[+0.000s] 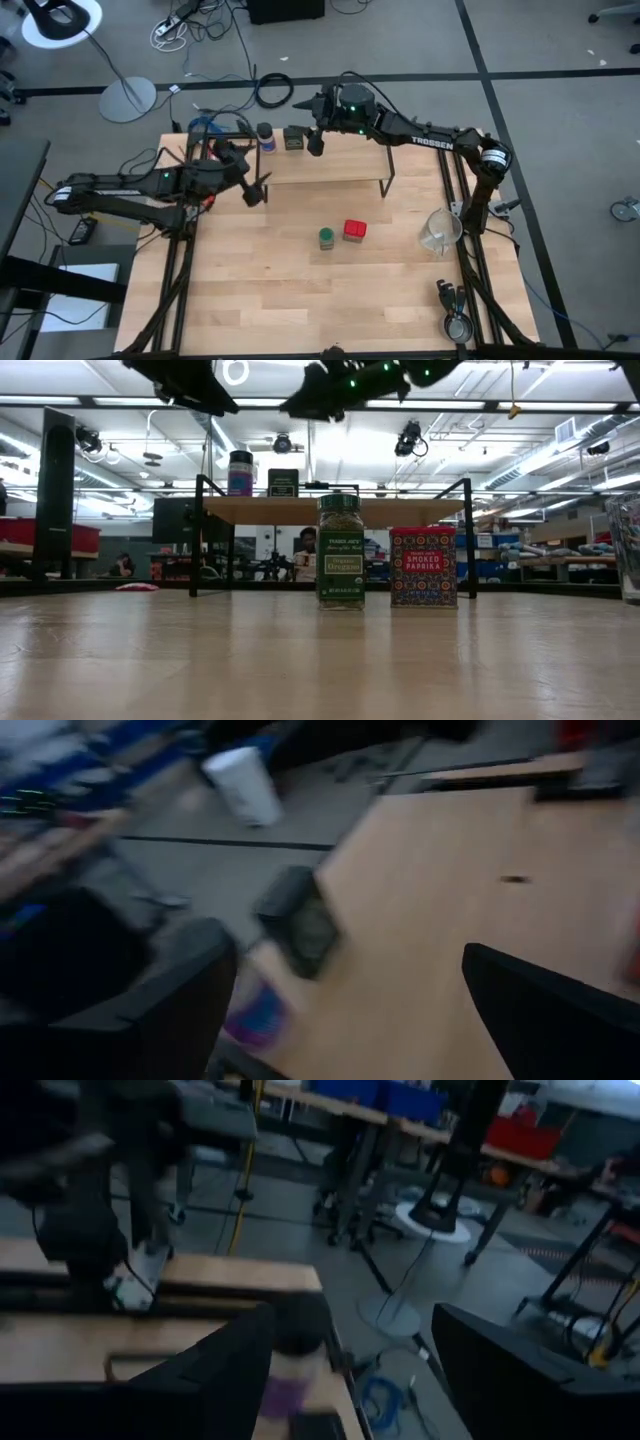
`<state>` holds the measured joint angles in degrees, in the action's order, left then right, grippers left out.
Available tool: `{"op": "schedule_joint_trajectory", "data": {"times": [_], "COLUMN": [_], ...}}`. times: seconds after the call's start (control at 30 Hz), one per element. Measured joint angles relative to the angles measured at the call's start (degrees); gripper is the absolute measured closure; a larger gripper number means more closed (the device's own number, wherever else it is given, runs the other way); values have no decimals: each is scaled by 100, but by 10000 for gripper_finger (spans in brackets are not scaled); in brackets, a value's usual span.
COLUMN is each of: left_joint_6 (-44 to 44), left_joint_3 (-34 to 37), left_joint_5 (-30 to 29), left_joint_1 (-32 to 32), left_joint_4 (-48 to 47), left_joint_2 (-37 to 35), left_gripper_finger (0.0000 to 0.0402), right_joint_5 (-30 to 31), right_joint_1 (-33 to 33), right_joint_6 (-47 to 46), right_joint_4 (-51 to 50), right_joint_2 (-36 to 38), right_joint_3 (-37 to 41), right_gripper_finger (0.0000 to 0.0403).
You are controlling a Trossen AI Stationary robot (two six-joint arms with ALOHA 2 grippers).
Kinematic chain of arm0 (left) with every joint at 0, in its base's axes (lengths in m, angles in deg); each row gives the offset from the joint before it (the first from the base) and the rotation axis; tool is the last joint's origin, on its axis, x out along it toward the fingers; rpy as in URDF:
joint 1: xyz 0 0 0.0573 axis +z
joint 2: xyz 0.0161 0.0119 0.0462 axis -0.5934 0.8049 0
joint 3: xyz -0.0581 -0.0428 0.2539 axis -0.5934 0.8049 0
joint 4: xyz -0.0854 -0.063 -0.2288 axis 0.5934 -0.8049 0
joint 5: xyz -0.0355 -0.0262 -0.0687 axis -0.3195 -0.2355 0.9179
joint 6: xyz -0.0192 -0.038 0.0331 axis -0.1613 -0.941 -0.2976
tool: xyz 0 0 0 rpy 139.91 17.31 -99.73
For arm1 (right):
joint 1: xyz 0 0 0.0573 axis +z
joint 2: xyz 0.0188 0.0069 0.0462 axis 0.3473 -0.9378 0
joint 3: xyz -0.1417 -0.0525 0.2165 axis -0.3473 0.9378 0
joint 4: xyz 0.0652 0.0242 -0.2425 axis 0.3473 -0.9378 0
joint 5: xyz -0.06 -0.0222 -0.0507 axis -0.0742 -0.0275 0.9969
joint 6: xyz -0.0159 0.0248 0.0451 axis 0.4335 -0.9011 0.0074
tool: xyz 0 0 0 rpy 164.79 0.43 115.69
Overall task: Shelf spices
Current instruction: Remove the black seasoning bottle from the shelf
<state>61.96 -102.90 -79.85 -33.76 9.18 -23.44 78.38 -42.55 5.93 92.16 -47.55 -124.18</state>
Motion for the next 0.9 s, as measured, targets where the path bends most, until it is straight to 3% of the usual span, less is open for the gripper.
{"op": "schedule_joint_trajectory", "data": {"times": [0.17, 0.57, 0.9], "left_joint_6": [138, -467, -452], "left_joint_3": [-644, -1187, -1187], "left_joint_5": [-77, 1977, 1849], "left_joint_1": [590, 2364, 2707], "left_joint_4": [20, -679, -430], "left_joint_2": [238, 1017, 1722], "left_gripper_finger": [8, 8, 8], "right_joint_5": [232, 698, 1003], "right_joint_1": [276, 605, 718], "right_joint_6": [219, 501, 488], "right_joint_4": [-90, -259, -435], "right_joint_2": [100, 118, 118], "right_joint_3": [-185, -243, -243], "right_gripper_finger": [137, 137, 137]}}
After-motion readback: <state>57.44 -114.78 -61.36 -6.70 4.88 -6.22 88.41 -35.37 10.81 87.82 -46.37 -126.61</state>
